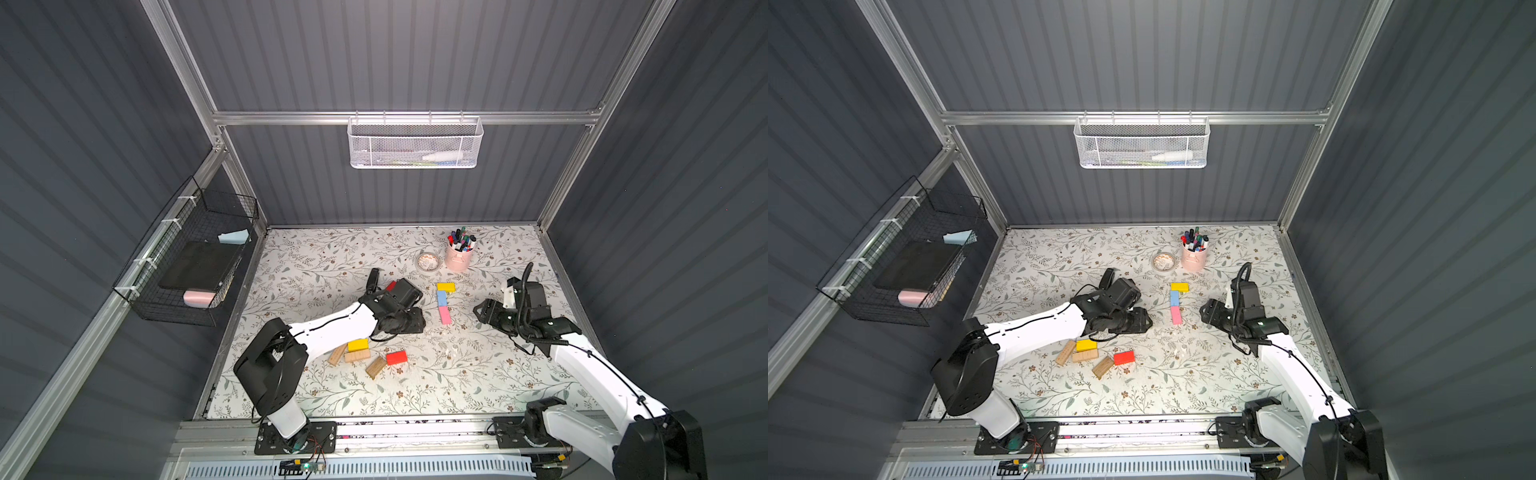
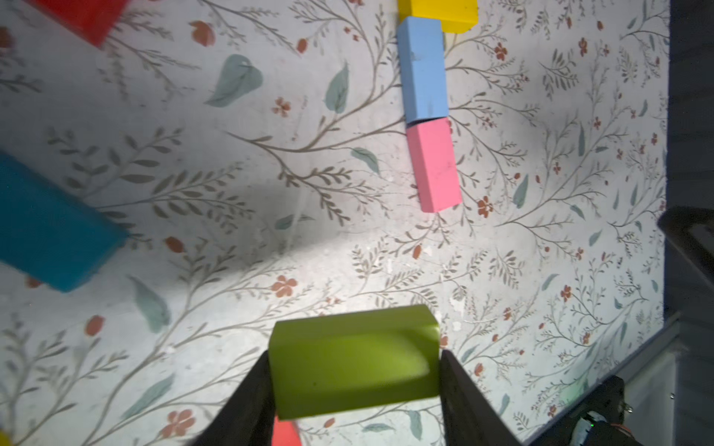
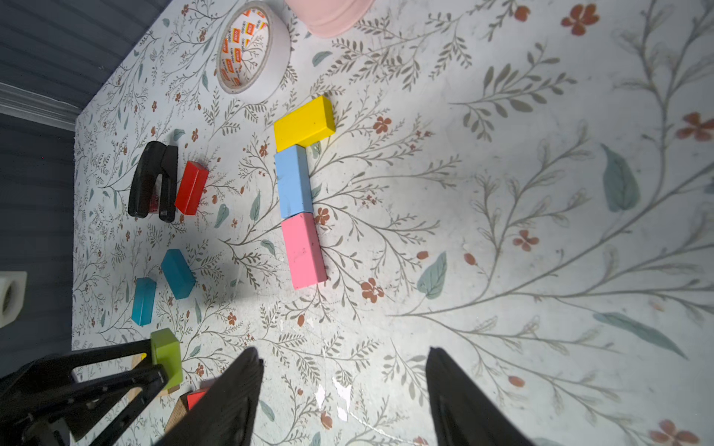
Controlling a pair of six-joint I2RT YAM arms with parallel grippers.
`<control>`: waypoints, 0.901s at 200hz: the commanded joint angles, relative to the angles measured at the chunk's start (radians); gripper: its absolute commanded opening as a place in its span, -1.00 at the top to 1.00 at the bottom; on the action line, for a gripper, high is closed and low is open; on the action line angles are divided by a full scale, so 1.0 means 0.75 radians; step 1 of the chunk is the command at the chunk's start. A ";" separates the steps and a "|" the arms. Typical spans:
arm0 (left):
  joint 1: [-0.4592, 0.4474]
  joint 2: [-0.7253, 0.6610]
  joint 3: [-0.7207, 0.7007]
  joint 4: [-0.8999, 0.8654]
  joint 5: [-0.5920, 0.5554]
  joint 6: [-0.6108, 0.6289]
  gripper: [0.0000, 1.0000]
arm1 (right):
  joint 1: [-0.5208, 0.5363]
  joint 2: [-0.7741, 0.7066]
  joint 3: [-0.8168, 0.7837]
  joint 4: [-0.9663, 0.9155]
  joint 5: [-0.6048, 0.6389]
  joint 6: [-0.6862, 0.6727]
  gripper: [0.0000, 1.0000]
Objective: Assemble the letter c with building blocks
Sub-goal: Pick up the building block from the center of the board.
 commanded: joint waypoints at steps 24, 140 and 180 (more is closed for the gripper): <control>-0.063 0.136 0.100 0.101 0.065 -0.122 0.02 | -0.039 -0.020 -0.002 -0.029 -0.078 -0.001 -0.40; -0.126 0.384 0.266 0.239 0.159 -0.172 0.07 | -0.100 -0.057 -0.031 -0.057 -0.080 -0.068 -0.48; -0.132 0.427 0.273 0.268 0.191 -0.181 0.08 | -0.109 -0.070 -0.034 -0.058 -0.074 -0.065 -0.48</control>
